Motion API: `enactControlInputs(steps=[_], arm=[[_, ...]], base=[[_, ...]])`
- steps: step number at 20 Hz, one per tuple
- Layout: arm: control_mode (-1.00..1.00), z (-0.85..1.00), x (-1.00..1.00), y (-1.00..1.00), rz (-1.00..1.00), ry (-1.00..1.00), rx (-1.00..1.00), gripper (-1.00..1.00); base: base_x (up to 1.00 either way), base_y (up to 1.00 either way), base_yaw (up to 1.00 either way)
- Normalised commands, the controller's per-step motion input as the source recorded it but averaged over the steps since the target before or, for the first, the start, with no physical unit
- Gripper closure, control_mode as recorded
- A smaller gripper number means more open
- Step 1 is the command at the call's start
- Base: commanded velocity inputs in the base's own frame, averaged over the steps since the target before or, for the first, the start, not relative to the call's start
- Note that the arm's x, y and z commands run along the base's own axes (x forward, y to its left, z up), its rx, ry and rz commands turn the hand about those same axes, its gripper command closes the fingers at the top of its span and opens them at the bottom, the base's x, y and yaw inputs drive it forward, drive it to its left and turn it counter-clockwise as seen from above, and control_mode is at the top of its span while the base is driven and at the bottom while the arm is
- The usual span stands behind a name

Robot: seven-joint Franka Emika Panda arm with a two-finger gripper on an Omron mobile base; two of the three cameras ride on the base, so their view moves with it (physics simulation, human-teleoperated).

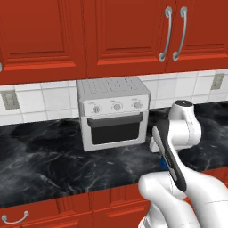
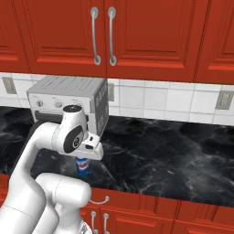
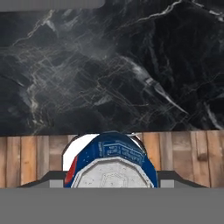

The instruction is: Four empty soda cans are scattered around the kitchen. Gather all the cans and cluster them next to the stove for recycling.

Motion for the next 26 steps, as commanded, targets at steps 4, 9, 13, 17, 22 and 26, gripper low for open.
enactControlInputs(steps=[4,9,13,17,22,26], arm=[[1.00,0.00,0.00,0.00,0.00,0.00,0.00,1.00],[1.00,0.00,0.00,0.00,0.00,0.00,0.00,1.00],[1.00,0.00,0.00,0.00,0.00,0.00,0.00,1.00],[1.00,0.00,0.00,0.00,0.00,0.00,0.00,1.00],[1.00,0.00,0.00,0.00,0.00,0.00,0.00,1.00],[1.00,0.00,0.00,0.00,0.00,0.00,0.00,1.00]], base=[[-0.55,-0.37,-0.08],[-0.65,-0.63,-0.32],[-0.48,-0.71,-0.51],[-0.36,-0.69,-0.55],[-0.26,-0.70,-0.59],[-0.18,-0.69,-0.61]])
